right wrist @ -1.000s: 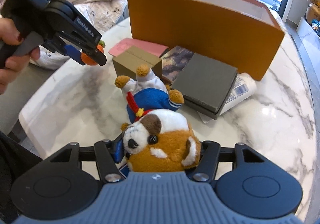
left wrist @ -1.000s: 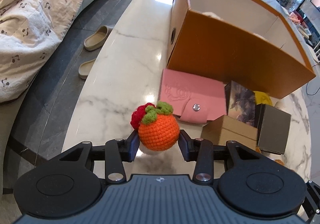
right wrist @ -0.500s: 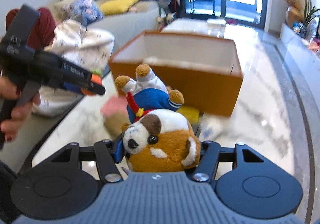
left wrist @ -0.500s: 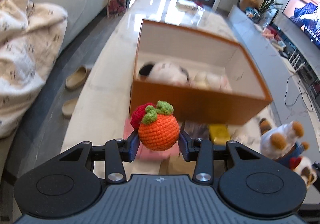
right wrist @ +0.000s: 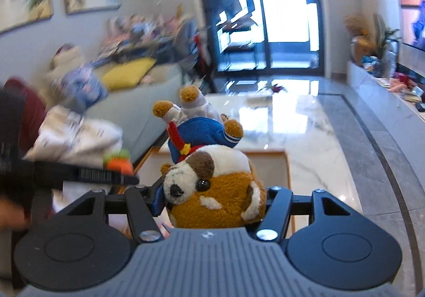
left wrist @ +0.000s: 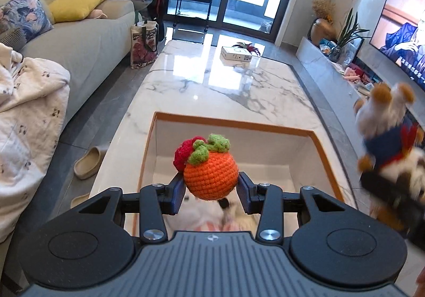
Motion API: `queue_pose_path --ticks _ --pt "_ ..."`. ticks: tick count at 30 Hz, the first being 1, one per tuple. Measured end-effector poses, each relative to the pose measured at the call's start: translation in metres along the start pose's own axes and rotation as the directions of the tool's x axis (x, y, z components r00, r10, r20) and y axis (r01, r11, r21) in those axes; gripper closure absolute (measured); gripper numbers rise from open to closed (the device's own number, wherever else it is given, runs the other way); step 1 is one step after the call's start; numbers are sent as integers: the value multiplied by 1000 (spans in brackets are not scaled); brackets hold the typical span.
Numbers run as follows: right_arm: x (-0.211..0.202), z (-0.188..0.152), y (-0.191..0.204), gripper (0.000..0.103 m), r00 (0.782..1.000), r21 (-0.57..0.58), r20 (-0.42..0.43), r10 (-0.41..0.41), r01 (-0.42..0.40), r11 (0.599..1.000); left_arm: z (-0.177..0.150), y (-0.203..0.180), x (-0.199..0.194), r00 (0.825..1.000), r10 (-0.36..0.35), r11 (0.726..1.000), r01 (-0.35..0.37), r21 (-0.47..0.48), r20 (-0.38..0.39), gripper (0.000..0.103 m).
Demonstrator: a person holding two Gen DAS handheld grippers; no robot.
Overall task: Organize objects
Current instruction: 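Lift the persimmon and dog plush and carry them over the box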
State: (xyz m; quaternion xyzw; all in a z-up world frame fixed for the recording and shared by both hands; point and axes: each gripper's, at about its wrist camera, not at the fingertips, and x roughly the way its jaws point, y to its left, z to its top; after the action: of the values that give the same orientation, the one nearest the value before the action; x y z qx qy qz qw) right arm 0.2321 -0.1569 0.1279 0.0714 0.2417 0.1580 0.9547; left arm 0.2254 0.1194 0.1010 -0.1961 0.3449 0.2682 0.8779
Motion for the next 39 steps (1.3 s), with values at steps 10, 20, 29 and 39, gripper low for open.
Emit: queue_pose_path --ticks 10,20,29,39 --pt "101 -1 -27 41 994 140 -105 15 -1 990 3 1 78 996 28 999 -29 -17 -88 55" --pt "154 -22 -34 41 970 136 -245 -7 42 990 -3 2 121 974 125 991 -131 -22 -191 55" --pt "171 -33 -43 41 949 143 -316 -23 72 987 -4 5 126 958 131 989 -145 -36 -253 55" --pt "172 -38 -38 41 925 86 -372 -83 123 989 -2 1 139 931 154 987 -163 0 -331 55"
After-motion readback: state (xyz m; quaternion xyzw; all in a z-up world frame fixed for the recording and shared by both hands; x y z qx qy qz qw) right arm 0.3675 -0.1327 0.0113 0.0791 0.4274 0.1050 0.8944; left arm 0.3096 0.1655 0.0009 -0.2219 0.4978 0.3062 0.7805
